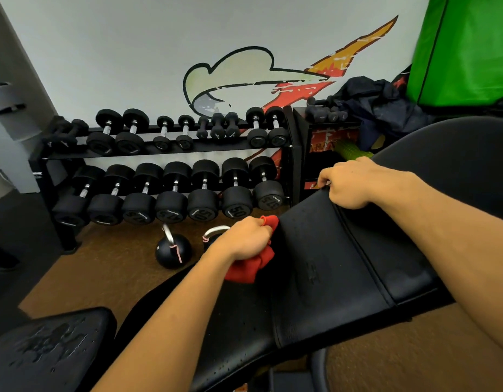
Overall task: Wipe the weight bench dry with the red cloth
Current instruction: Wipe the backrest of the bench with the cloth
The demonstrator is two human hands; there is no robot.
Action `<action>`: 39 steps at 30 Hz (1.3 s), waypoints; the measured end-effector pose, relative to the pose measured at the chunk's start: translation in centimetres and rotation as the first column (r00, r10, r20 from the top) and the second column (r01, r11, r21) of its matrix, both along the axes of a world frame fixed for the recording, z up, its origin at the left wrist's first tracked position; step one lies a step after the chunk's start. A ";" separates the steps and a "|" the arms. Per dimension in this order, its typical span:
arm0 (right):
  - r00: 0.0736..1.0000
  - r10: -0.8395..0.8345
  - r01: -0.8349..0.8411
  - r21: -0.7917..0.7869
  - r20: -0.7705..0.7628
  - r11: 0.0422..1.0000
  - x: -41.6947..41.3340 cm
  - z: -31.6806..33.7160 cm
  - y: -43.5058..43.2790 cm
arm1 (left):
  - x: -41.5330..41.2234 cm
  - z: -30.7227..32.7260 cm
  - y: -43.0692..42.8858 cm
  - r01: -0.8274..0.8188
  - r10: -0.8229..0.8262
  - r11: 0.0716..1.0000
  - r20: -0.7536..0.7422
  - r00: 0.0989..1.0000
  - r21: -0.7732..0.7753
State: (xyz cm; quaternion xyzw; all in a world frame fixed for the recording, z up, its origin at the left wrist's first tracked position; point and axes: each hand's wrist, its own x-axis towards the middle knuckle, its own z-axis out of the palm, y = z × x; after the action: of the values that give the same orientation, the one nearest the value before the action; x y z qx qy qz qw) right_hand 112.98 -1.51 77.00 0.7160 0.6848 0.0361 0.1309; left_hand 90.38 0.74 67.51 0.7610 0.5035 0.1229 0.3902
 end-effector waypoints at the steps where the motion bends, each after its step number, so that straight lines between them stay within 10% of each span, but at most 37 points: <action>1: 1.000 -0.007 0.007 -0.006 0.000 1.000 0.1 0.0 0.0 | 0.4 0.2 0.4 -0.005 0.005 1.000 0.024 1.000 -0.028; 39: 0.998 -0.054 0.056 0.060 -0.035 0.997 1.4 0.0 1.1 | 3.7 3.0 1.4 0.052 -0.031 0.993 0.189 0.981 -0.108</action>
State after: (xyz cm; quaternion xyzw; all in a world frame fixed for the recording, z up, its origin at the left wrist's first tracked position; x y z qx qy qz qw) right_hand 114.37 -0.45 77.01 0.7388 0.6654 0.0415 0.0986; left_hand 94.12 2.10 70.46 0.7331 0.4547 0.1573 0.4806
